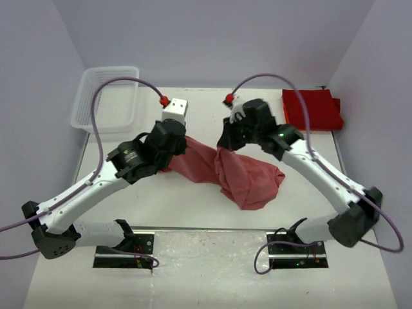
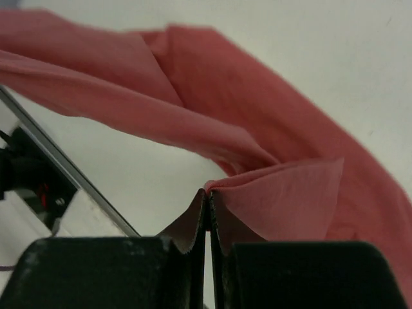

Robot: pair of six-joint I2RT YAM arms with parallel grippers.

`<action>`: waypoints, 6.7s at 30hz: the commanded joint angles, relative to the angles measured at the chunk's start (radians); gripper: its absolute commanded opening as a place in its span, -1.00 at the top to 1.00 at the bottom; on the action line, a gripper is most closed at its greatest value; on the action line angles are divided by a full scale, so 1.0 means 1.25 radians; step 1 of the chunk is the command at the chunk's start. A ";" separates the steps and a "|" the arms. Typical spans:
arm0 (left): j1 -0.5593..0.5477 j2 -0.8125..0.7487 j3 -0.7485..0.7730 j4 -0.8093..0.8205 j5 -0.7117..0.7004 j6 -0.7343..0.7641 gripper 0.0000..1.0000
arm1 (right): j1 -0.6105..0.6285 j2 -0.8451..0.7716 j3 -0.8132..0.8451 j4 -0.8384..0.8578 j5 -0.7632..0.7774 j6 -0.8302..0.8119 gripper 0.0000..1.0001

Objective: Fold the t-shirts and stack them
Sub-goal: Flatten out the tshirt

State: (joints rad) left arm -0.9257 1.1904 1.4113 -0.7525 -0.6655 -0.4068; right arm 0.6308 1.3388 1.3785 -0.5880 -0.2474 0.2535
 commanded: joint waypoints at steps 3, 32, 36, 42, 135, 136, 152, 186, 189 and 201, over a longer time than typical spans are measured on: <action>0.021 -0.032 -0.072 0.006 -0.011 -0.091 1.00 | 0.086 0.088 -0.099 0.092 0.046 0.039 1.00; 0.156 0.093 -0.275 0.148 0.129 -0.068 1.00 | 0.380 0.193 -0.137 0.012 0.283 0.146 -0.35; 0.158 0.088 -0.313 0.169 0.162 -0.091 1.00 | 0.309 0.176 -0.109 -0.014 0.297 0.118 -0.36; 0.156 0.044 -0.417 0.191 0.188 -0.116 1.00 | 0.183 0.258 -0.018 -0.024 0.274 0.060 -0.06; 0.143 0.039 -0.614 0.321 0.261 -0.178 1.00 | 0.492 0.093 -0.482 0.066 0.315 0.501 0.92; 0.144 0.039 -0.614 0.321 0.260 -0.176 1.00 | 0.503 0.108 -0.476 0.058 0.327 0.516 0.86; 0.144 0.055 -0.628 0.353 0.280 -0.163 1.00 | 0.532 0.145 -0.395 -0.090 0.456 0.542 0.20; 0.139 0.075 -0.642 0.375 0.310 -0.140 1.00 | 0.537 -0.131 -0.536 -0.186 0.587 0.916 0.01; 0.139 0.074 -0.647 0.376 0.311 -0.140 1.00 | 0.529 -0.110 -0.547 -0.151 0.565 0.933 0.03; 0.139 0.052 -0.664 0.369 0.311 -0.131 1.00 | 0.531 -0.115 -0.639 -0.116 0.512 1.142 0.13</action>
State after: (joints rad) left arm -0.7483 1.2804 0.5941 -0.3084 -0.2825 -0.5865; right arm 1.2945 1.2034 0.6067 -0.7475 0.3981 1.5490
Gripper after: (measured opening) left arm 0.010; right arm 0.444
